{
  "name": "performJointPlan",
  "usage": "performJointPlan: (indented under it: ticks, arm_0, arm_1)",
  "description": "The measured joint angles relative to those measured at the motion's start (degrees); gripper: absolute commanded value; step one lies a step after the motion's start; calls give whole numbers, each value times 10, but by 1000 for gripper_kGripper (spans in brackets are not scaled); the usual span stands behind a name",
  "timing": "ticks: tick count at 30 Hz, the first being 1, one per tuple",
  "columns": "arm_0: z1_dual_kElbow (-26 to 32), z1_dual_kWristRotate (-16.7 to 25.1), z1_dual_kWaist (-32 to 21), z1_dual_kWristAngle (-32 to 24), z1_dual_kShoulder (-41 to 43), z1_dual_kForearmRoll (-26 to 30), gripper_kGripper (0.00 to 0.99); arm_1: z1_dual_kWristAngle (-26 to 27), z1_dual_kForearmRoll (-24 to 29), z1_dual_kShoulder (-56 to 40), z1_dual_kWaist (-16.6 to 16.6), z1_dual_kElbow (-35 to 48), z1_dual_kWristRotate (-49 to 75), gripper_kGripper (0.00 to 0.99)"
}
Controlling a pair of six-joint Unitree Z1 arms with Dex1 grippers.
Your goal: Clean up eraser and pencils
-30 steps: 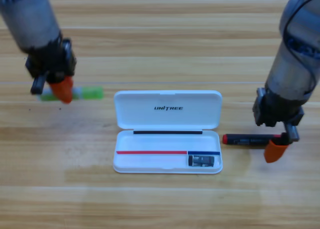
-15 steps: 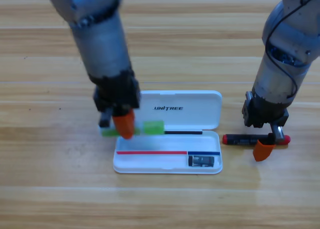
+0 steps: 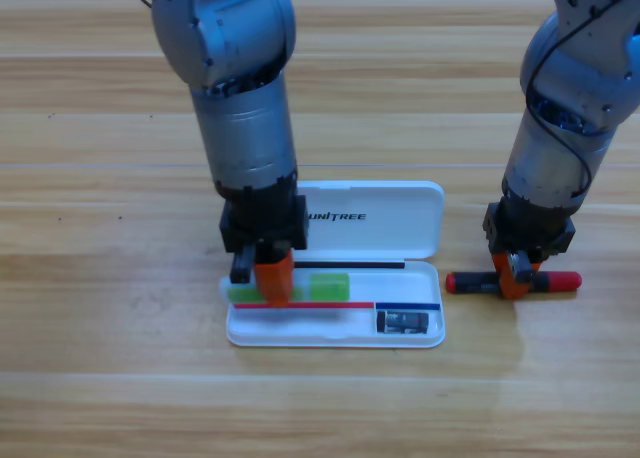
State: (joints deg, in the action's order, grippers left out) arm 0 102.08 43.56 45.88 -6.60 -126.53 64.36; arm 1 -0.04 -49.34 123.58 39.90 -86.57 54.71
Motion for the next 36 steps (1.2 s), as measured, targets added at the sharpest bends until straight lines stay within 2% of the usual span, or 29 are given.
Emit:
performJointPlan:
  ticks: [14, 18, 24, 25, 26, 27, 28, 36]
  arm_0:
    - [7, 0, 18, -5, -13, 0, 0]
    - [7, 0, 18, -5, -18, 0, 0]
    - [7, -2, 18, -5, -19, 0, 0]
    - [8, -3, 18, -5, -19, 0, 239]
    - [8, -6, 18, -5, -20, 0, 614]
    - [8, -8, 18, -5, -20, 0, 900]
    - [8, -10, 18, -5, -21, 0, 983]
    - [8, -17, 18, -5, -30, 0, 990]
  arm_1:
    - [3, -1, -1, -1, -1, 1, 0]
    - [22, -43, -28, -3, -1, 0, 0]
    - [53, -98, -131, -5, -11, -2, 0]
    - [53, -100, -146, -5, -11, -2, 0]
    - [54, -102, -156, -5, -11, -2, 0]
    - [54, -103, -161, -5, -11, -2, 0]
    - [54, -104, -163, -5, -11, -2, 0]
    - [54, -105, -163, -5, -10, -2, 0]
